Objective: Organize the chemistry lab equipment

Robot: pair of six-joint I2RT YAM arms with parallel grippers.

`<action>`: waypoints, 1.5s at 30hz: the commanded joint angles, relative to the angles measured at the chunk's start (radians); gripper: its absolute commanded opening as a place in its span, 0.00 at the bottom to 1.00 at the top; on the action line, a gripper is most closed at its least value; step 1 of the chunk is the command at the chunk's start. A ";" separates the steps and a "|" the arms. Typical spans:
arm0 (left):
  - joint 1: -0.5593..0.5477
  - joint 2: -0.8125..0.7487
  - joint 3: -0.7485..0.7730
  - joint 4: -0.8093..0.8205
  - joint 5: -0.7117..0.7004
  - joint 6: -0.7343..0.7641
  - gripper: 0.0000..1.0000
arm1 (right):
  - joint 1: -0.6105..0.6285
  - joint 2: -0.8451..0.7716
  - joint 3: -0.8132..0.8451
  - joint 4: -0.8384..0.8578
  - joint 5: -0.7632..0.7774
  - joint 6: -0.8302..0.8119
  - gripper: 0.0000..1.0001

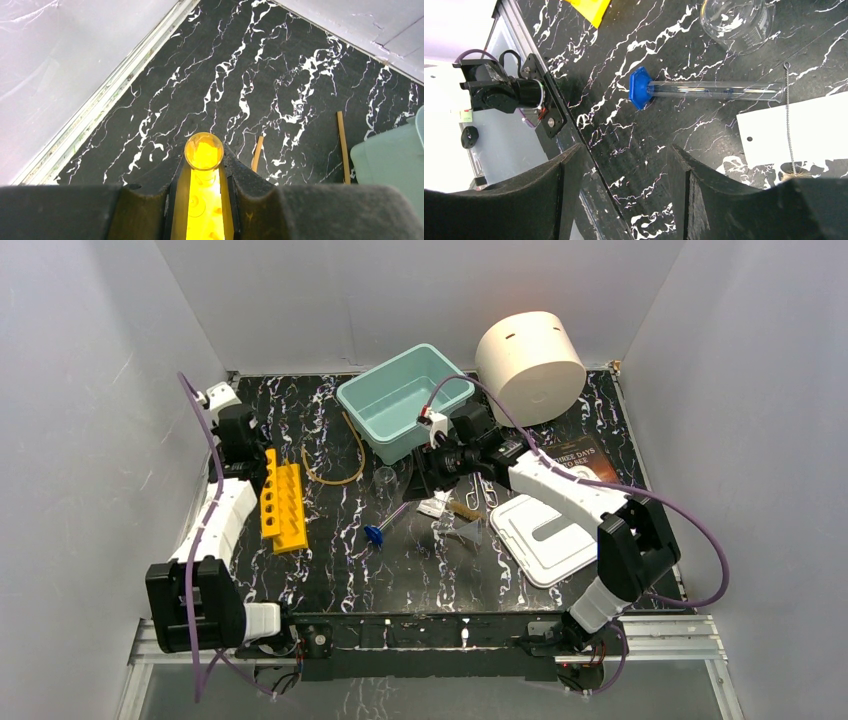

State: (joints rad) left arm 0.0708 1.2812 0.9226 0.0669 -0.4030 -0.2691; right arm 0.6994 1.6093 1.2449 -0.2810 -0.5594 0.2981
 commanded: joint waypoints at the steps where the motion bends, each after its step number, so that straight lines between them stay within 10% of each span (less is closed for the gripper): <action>1: 0.009 0.038 -0.002 0.121 -0.045 -0.006 0.04 | -0.007 -0.074 -0.015 0.062 -0.003 0.025 0.68; 45: 0.007 0.109 -0.049 0.203 -0.073 0.049 0.22 | -0.029 -0.133 -0.116 0.085 0.055 0.046 0.69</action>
State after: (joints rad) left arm 0.0708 1.4559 0.9188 0.2008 -0.4381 -0.1967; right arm 0.6777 1.5124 1.1465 -0.2295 -0.5026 0.3393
